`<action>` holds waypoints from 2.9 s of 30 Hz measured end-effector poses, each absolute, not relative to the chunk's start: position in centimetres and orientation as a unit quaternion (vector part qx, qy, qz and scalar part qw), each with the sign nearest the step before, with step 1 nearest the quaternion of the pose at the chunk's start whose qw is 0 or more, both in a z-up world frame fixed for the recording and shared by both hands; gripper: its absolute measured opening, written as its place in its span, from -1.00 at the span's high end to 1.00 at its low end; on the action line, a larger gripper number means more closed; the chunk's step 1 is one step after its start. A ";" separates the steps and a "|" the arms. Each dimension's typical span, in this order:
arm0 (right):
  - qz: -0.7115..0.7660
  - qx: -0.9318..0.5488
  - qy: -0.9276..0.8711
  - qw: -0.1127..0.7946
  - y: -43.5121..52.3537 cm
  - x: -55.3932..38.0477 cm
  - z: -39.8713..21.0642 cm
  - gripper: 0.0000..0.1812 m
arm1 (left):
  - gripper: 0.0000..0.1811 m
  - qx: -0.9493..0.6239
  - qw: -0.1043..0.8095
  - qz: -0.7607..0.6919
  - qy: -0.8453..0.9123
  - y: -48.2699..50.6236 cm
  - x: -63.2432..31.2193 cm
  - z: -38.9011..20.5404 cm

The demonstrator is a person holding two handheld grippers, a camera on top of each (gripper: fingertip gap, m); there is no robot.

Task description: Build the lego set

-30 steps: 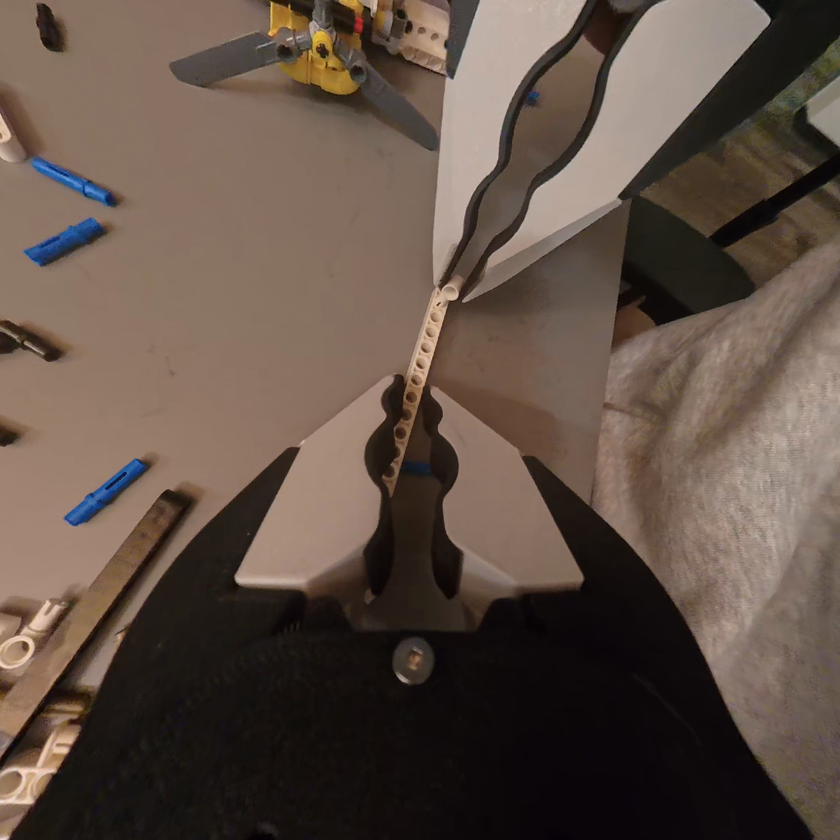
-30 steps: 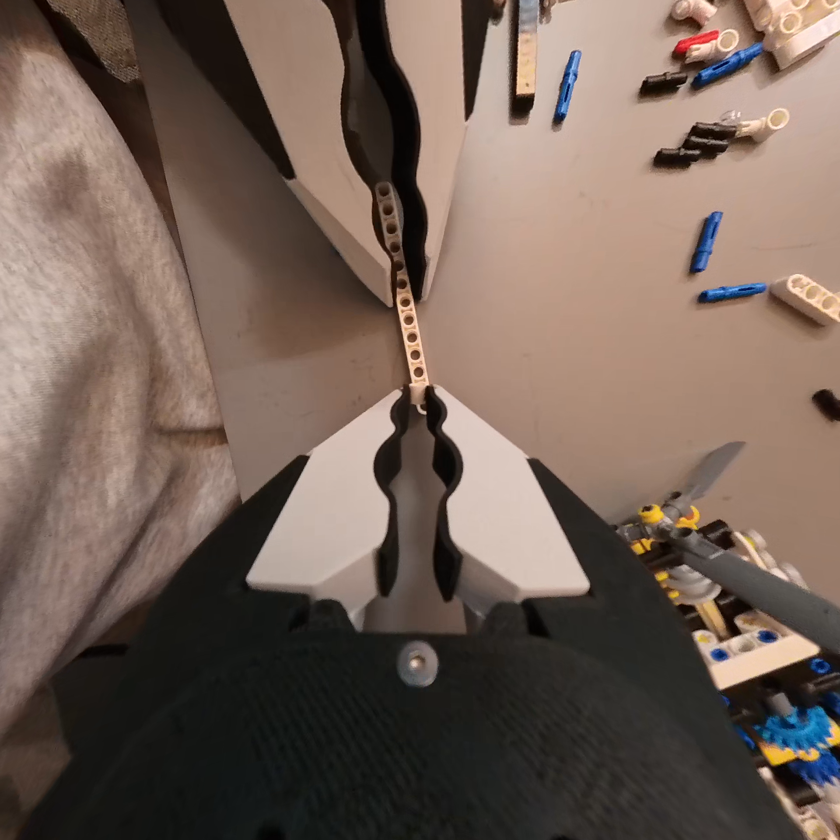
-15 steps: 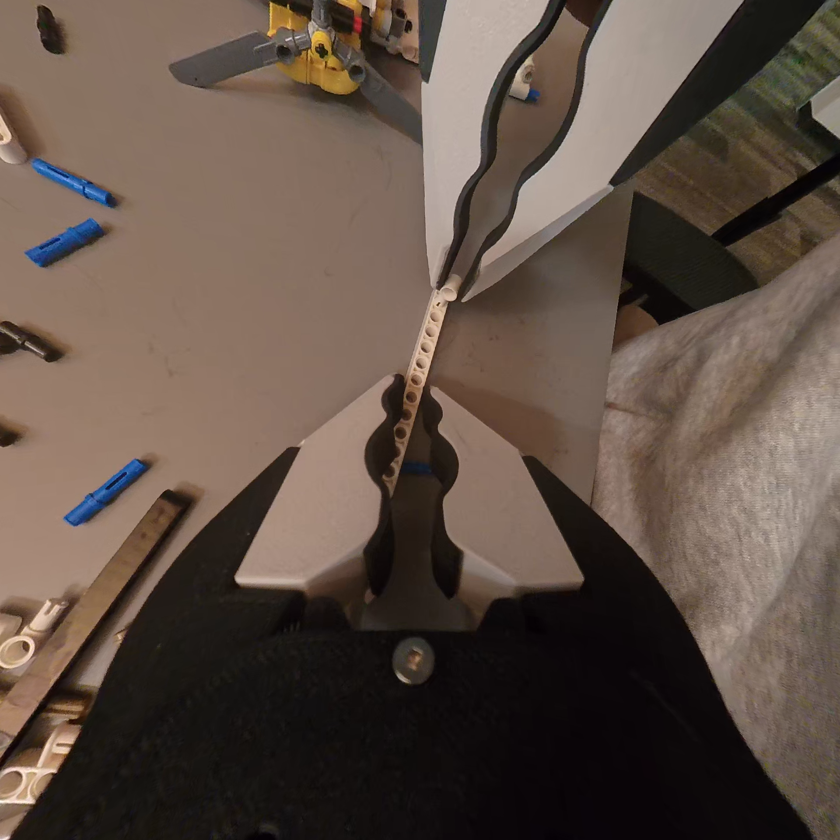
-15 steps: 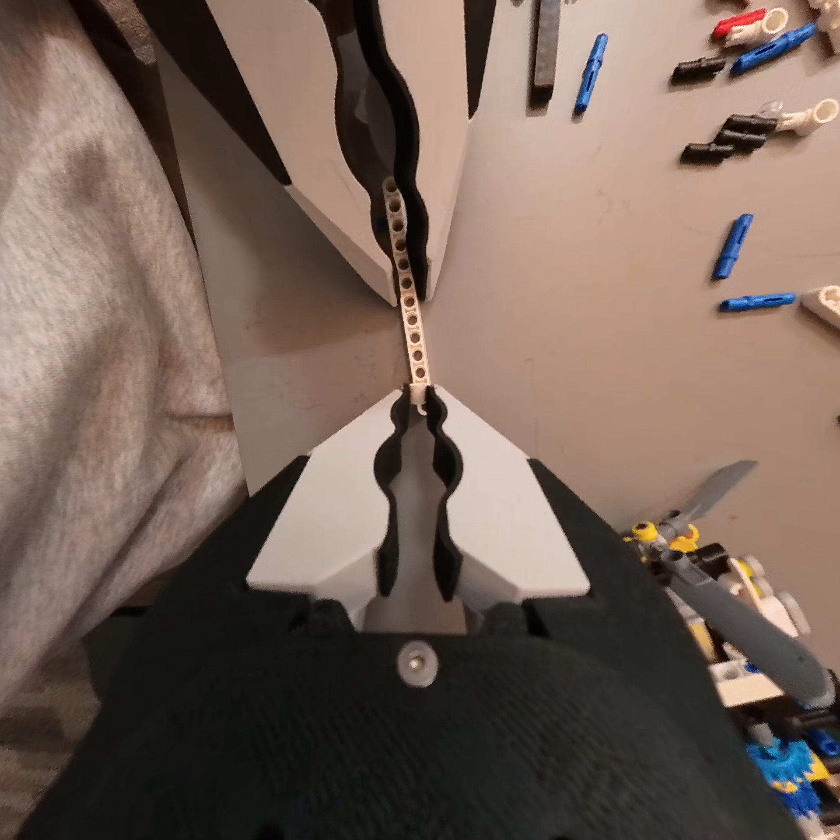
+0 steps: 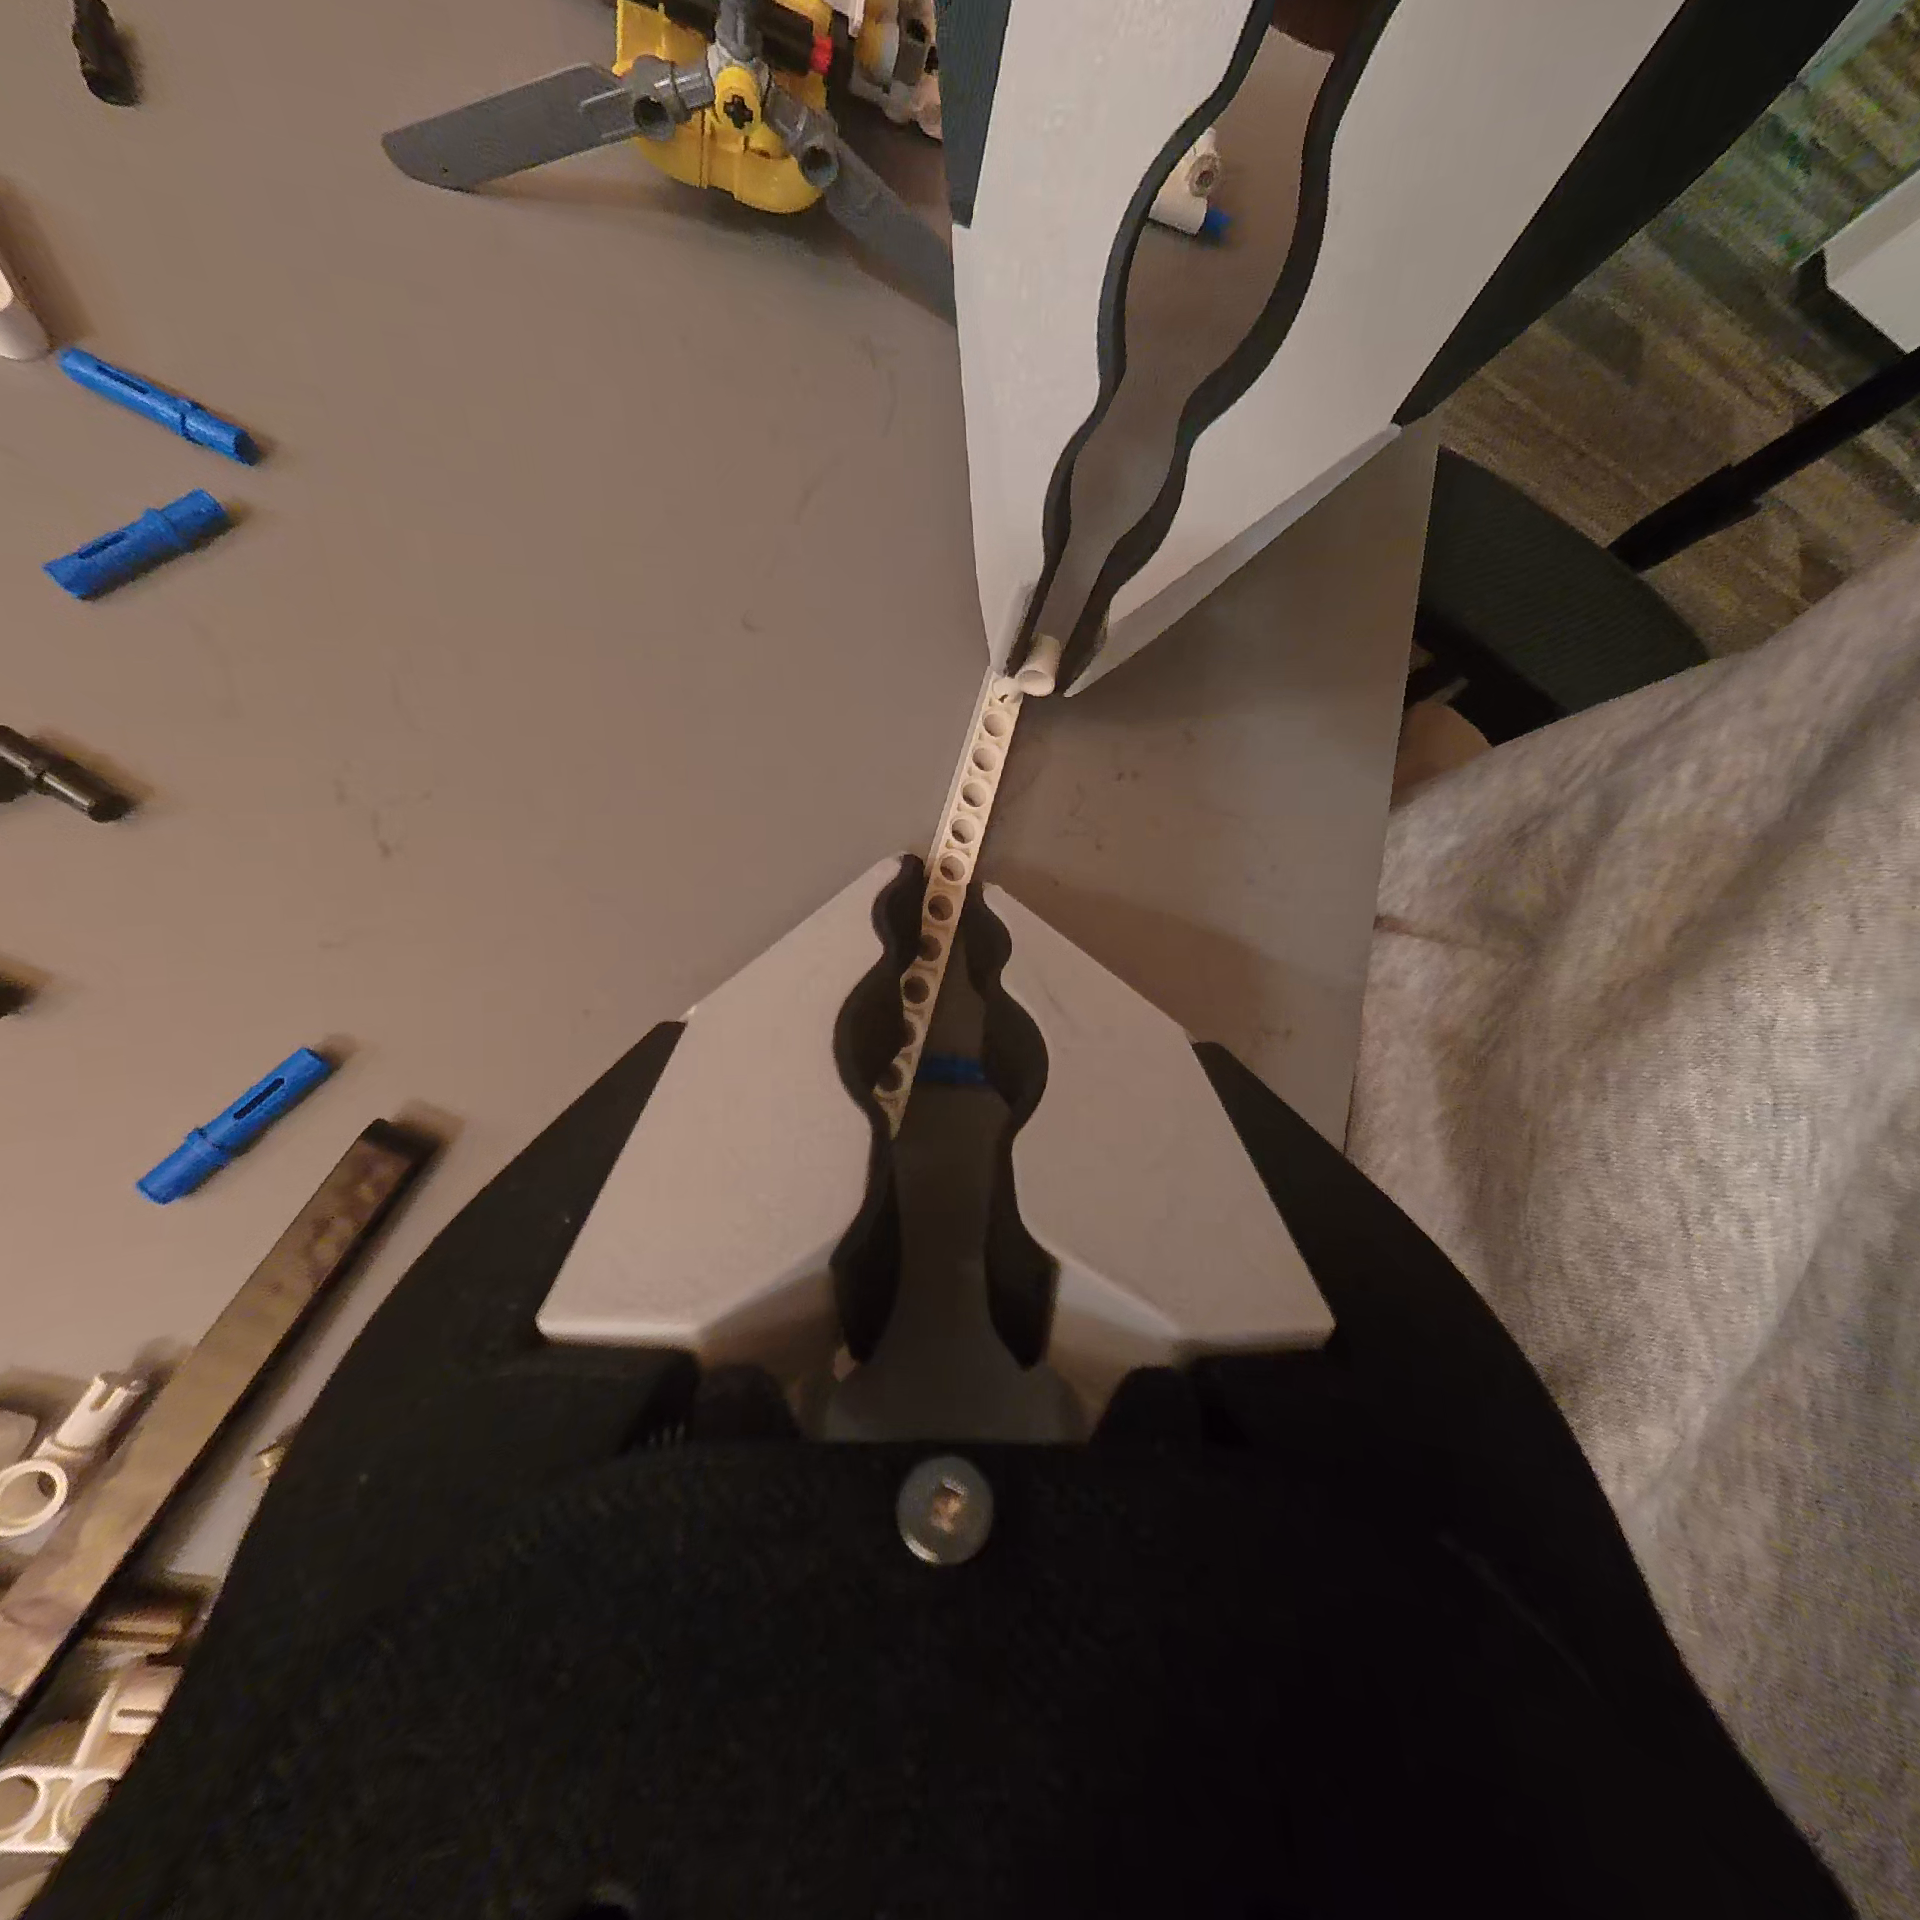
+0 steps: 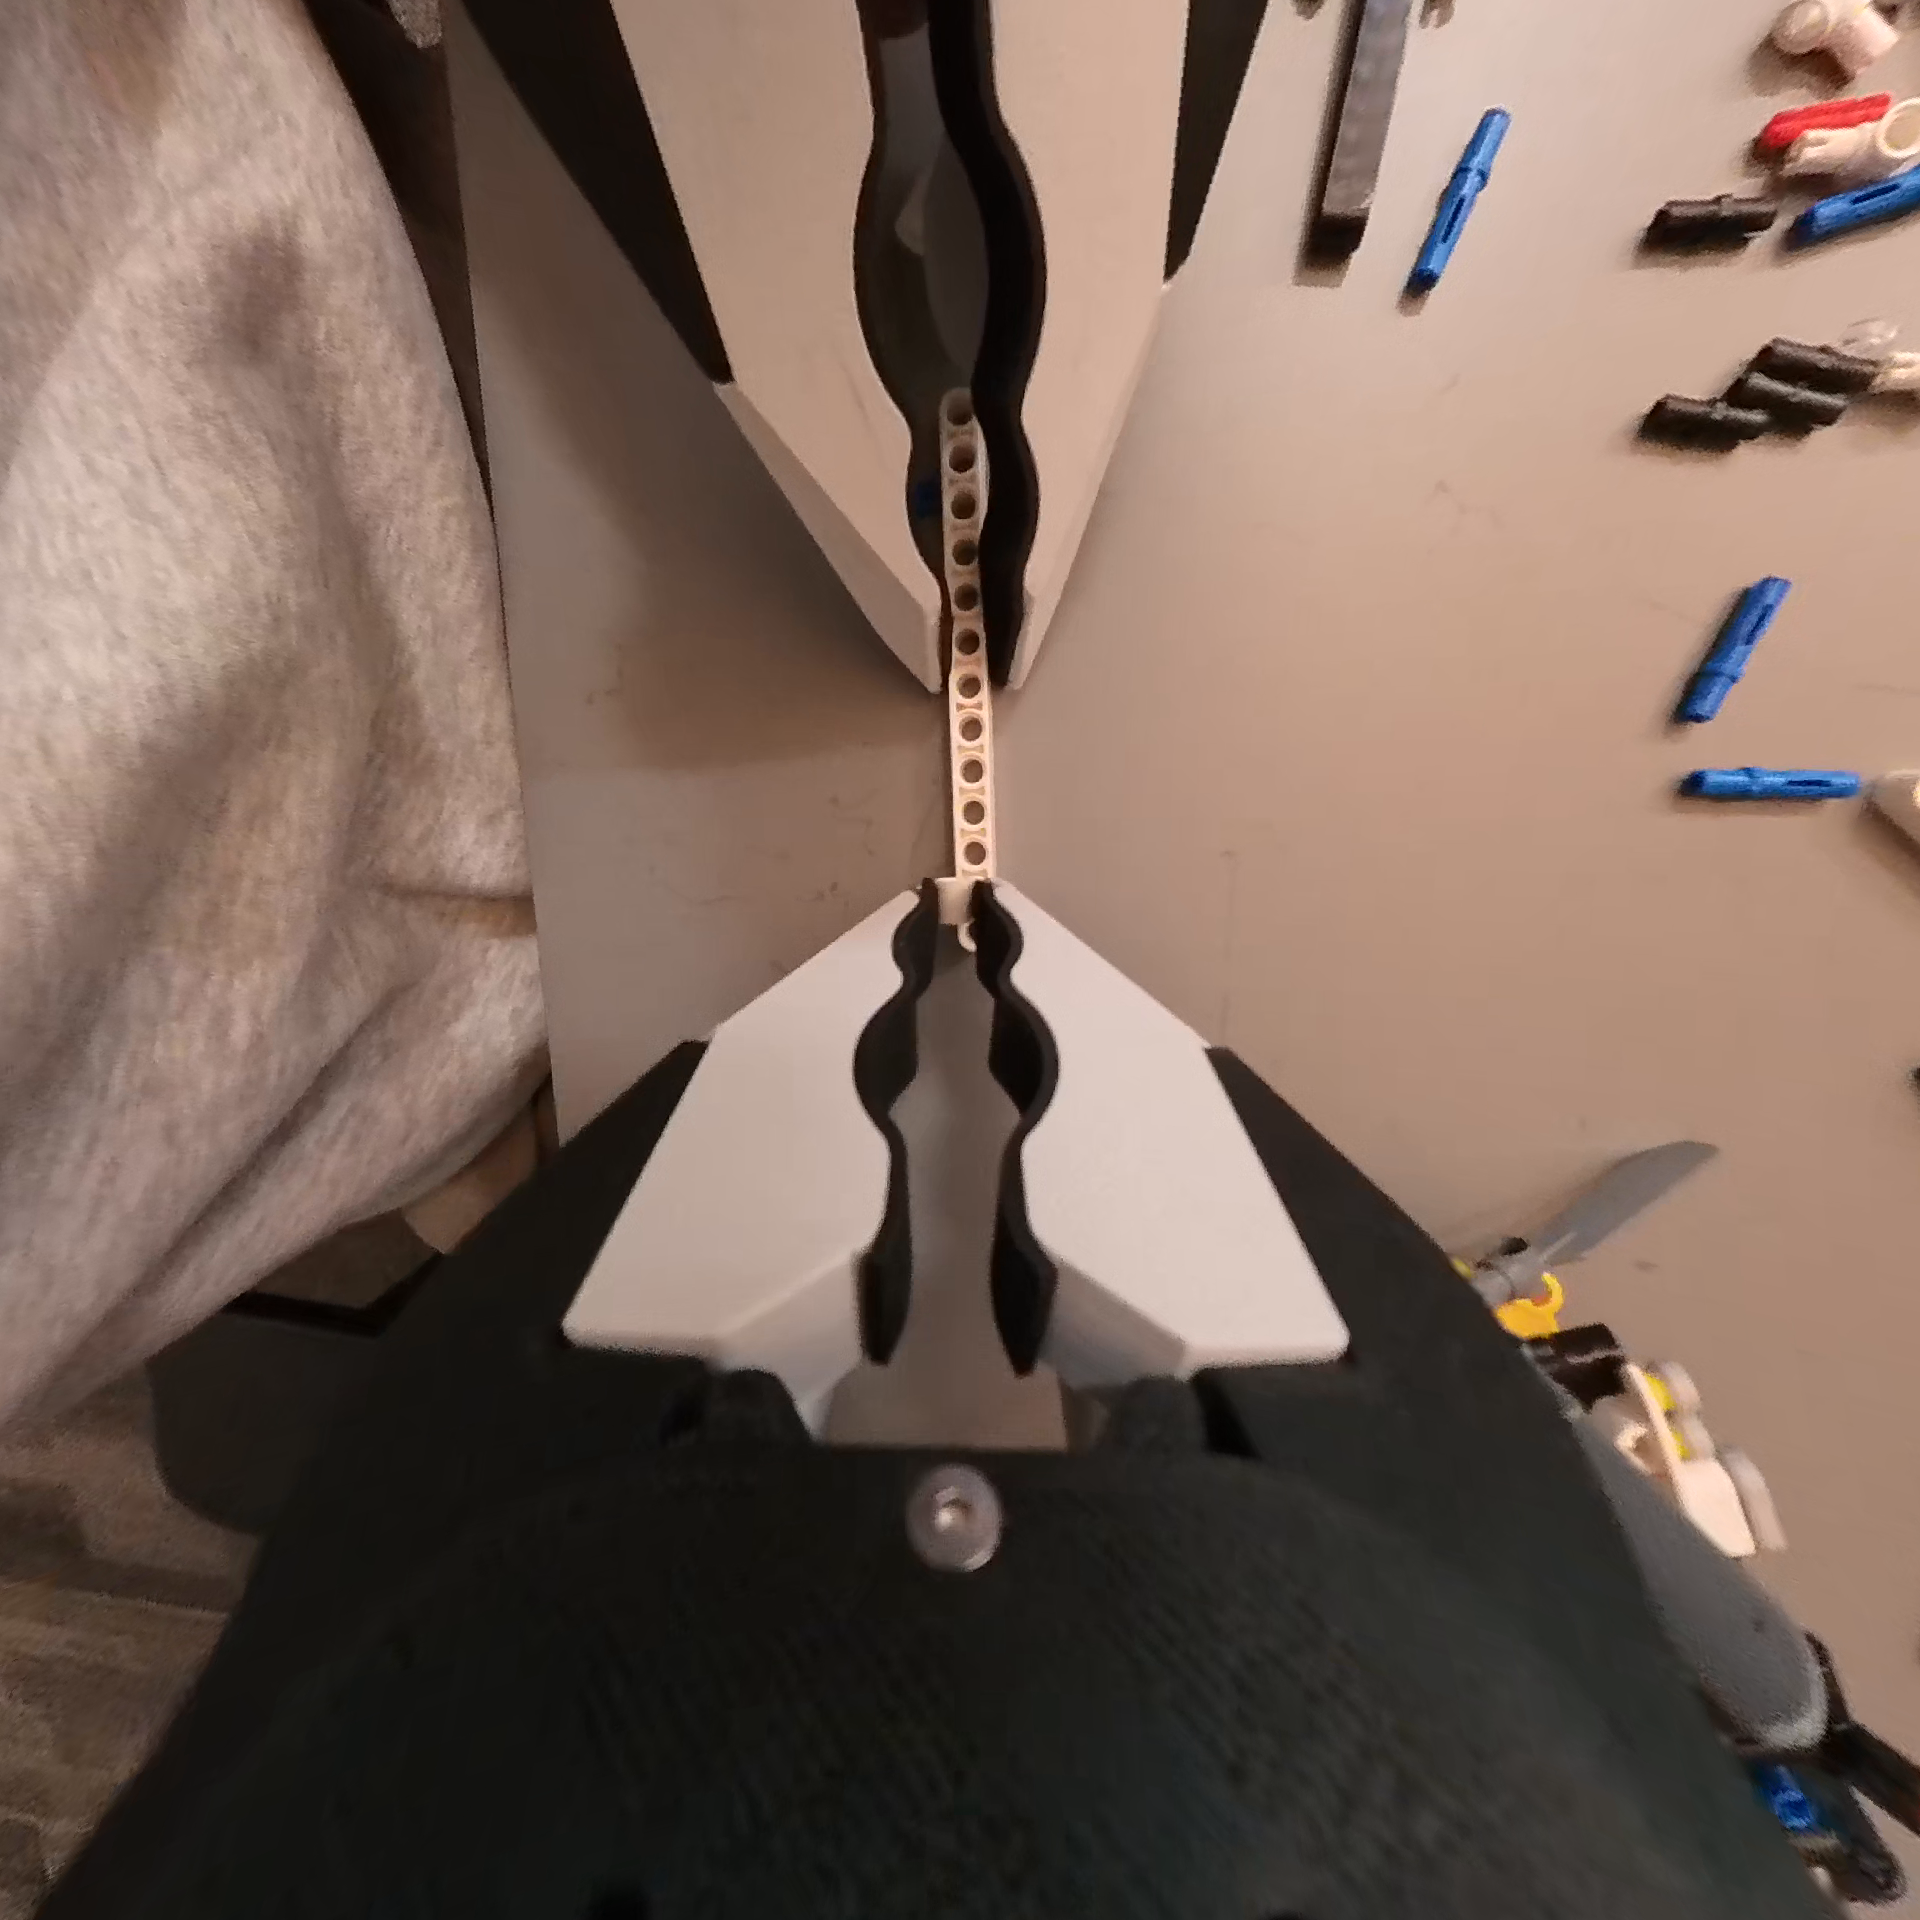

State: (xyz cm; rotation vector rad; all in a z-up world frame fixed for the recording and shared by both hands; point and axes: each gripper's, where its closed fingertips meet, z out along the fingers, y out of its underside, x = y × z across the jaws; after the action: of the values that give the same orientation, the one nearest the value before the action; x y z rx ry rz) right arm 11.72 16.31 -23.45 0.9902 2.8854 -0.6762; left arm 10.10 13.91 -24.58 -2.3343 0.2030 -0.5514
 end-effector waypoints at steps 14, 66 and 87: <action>-0.209 0.326 0.919 0.081 16.4 11.7 -23.4 0.94 | 0.94 -0.905 0.359 -0.210 0.086 13.9 10.2 -24.6; -0.065 0.260 0.956 -0.120 16.8 11.2 -23.8 0.93 | 0.94 -0.905 0.358 -0.213 0.086 13.8 10.3 -24.6; -0.105 0.295 0.947 -0.071 16.7 11.3 -24.2 0.93 | 0.94 -0.905 0.358 -0.211 0.087 13.8 10.3 -24.6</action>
State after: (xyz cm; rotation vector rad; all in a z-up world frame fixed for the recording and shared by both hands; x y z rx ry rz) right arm 11.32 16.68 -24.25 0.9724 3.1174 -0.3467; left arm 10.28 13.83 -24.62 -2.3354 0.2232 -0.5446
